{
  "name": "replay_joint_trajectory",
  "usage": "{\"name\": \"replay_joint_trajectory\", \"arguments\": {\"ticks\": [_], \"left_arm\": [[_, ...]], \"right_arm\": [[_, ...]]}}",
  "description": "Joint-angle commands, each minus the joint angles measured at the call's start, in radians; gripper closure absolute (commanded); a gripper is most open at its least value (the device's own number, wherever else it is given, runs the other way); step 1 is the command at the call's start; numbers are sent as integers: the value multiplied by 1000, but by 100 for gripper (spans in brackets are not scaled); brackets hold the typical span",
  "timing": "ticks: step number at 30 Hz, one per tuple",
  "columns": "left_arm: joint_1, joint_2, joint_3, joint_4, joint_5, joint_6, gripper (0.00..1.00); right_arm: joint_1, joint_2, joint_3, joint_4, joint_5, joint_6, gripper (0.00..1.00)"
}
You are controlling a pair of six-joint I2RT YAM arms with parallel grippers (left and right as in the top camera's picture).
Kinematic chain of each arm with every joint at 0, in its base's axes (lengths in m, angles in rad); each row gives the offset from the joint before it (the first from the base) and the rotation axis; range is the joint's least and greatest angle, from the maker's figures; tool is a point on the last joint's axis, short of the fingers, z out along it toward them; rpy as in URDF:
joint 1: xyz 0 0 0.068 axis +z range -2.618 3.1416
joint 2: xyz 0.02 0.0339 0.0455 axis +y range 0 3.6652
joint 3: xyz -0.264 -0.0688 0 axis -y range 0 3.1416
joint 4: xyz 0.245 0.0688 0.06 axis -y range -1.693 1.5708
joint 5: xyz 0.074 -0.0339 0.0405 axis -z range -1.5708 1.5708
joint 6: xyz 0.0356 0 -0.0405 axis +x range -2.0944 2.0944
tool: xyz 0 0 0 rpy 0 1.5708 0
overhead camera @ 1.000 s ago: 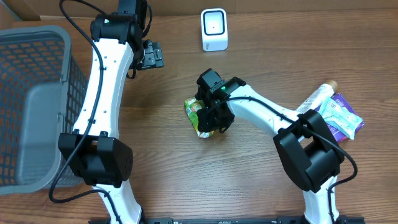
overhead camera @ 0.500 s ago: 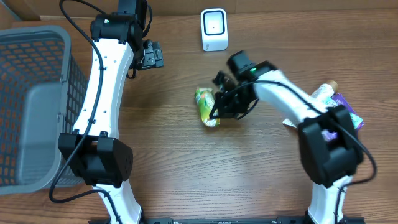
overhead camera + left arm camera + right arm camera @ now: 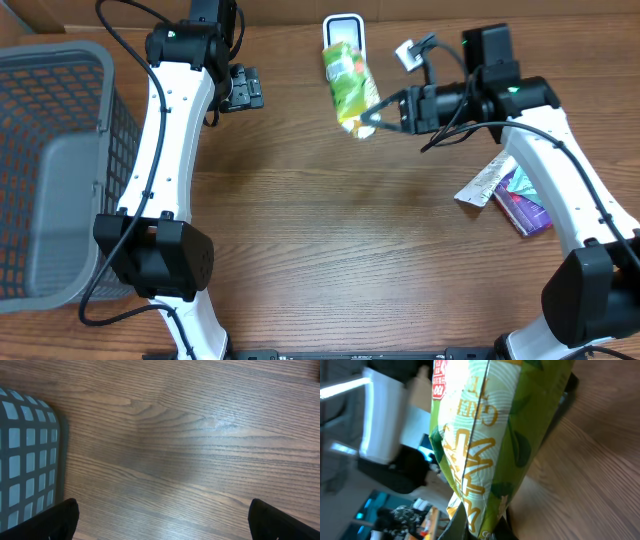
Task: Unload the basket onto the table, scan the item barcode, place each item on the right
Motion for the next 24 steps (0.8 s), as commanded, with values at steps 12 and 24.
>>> {"name": "replay_joint_trajectory", "arguments": {"ticks": [12,24], "left_arm": [[-10,-19,16,1,-10,7,0],[-10,-19,16,1,-10,7,0]], "right_arm": [[-19,-48,21,549,-137,556,96],[-17,-45,21,611,88,605,96]]}}
